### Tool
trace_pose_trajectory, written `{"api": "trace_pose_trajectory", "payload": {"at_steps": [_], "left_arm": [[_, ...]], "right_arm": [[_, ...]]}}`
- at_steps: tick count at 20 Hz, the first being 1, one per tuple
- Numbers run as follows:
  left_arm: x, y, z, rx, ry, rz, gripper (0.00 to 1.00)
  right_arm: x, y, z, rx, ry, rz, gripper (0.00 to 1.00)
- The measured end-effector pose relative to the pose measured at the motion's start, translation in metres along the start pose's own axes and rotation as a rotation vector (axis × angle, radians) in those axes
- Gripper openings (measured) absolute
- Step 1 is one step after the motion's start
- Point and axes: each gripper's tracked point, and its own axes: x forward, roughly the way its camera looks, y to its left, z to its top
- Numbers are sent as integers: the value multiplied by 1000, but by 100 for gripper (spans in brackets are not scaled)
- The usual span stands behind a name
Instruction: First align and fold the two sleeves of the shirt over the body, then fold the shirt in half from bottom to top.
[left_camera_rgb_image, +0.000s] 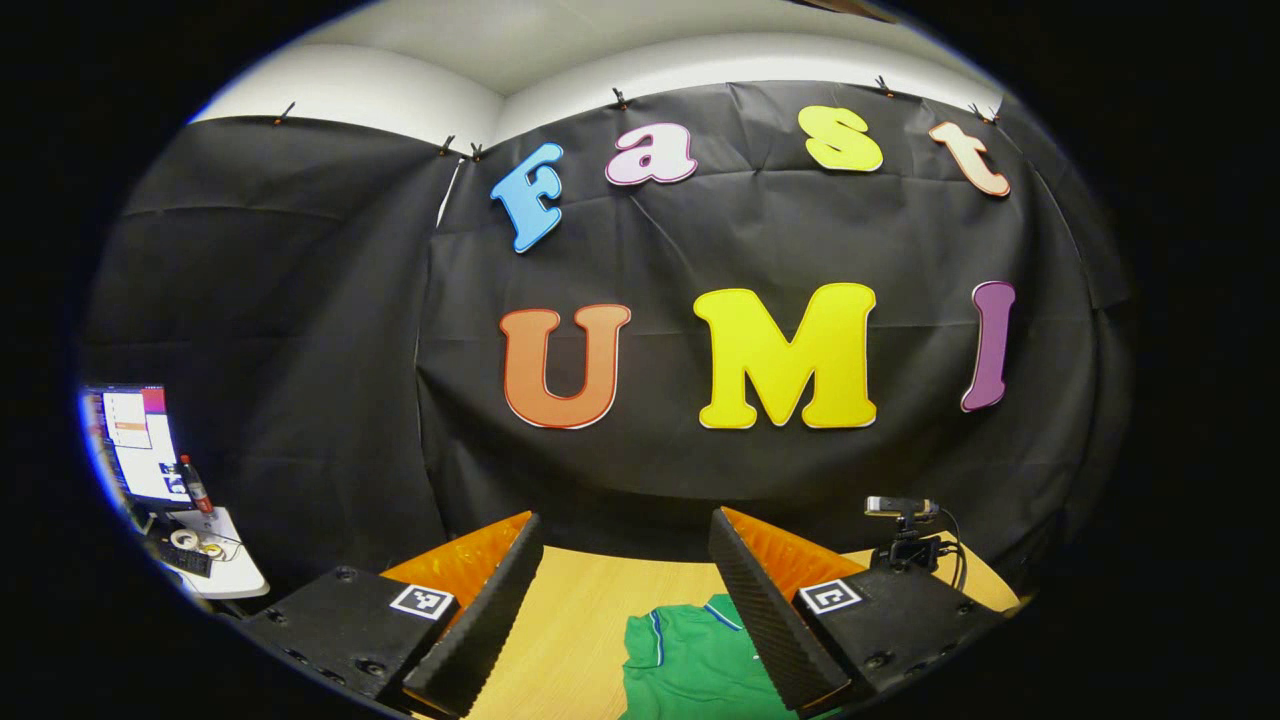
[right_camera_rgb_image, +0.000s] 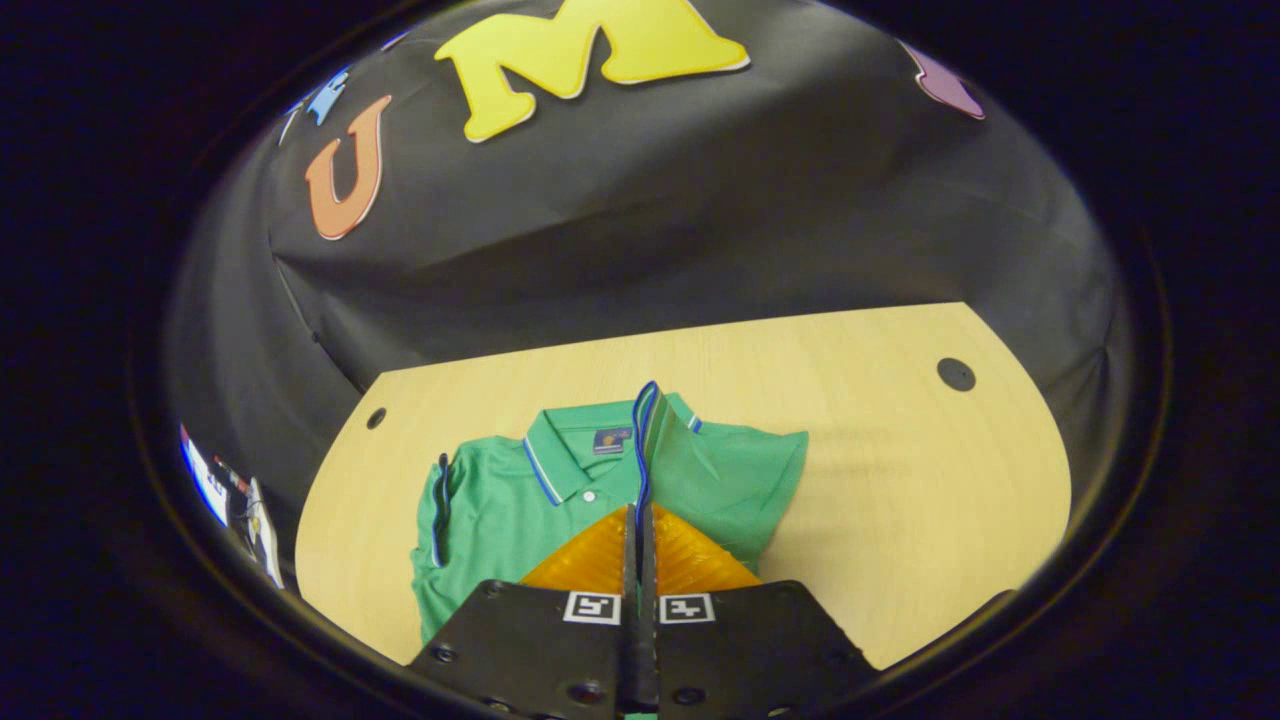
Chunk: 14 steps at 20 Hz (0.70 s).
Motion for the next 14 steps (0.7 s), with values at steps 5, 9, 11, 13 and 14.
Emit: {"api": "trace_pose_trajectory", "payload": {"at_steps": [5, 9, 11, 13, 14], "left_arm": [[0, 4, -2, -5, 8, 15, 100], [8, -1, -12, -29, 28, -12, 100], [15, -4, -16, -34, 36, -35, 100], [25, -10, -31, -46, 73, -84, 100], [32, -17, -46, -60, 120, -113, 100]], "right_arm": [[-22, 26, 17, -41, -80, 46, 46], [-82, 21, 46, -113, -236, 9, 93], [-120, 24, 53, -152, -300, 11, 95], [-158, 29, 54, -175, -351, 17, 95], [-175, 31, 53, -184, -367, 19, 95]]}}
